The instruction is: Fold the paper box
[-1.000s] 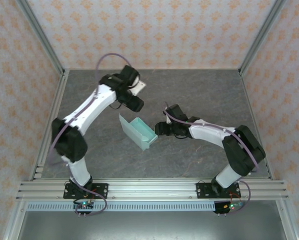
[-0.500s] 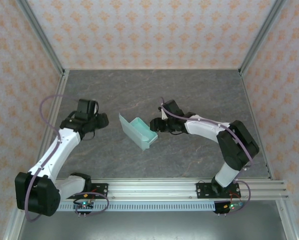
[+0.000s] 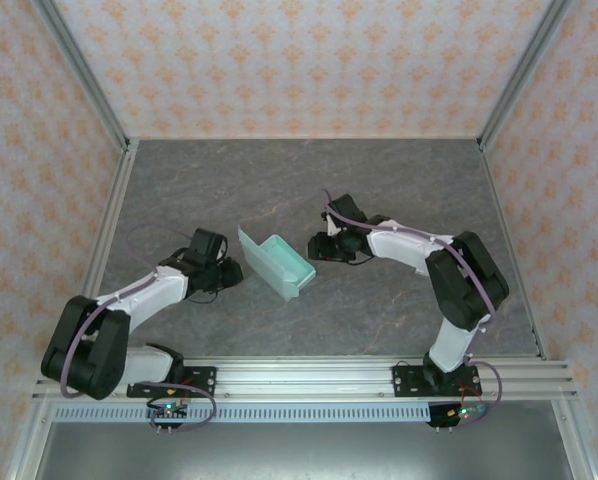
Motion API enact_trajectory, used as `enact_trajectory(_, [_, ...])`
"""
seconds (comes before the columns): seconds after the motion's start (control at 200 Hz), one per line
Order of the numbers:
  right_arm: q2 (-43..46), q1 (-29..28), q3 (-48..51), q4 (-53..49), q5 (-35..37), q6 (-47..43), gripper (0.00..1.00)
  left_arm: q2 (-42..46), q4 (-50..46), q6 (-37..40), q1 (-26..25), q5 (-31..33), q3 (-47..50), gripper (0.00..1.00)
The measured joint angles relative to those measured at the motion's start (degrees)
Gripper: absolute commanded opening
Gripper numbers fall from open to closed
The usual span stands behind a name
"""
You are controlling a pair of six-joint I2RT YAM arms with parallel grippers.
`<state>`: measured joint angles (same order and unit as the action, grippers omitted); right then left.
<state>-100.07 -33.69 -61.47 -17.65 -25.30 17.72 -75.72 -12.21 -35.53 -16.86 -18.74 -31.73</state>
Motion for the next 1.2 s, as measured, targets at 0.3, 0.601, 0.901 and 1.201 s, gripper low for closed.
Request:
enact_trajectory(0.3, [0.0, -0.6, -0.7, -3.9, 2.5, -1.3, 0.38, -6.9, 10.9, -3.3, -1.6, -2.3, 0.1, 0.21])
enact_trajectory(0.601, [0.3, -0.9, 0.9, -4.7, 3.9, -1.2, 0.33, -13.9, 11.7, -3.7, -1.8, -3.4, -5.7, 0.19])
enact_trajectory(0.901, [4.9, -0.9, 10.8, -0.1, 3.6, 2.8, 0.29, -26.4, 11.8, -3.5, -4.2, -4.9, -19.7, 0.18])
enact_trajectory(1.201, [9.3, -4.7, 17.5, 9.2, 4.8, 9.8, 0.28, -38.6, 10.3, -1.5, -5.4, -6.7, -35.8, 0.18])
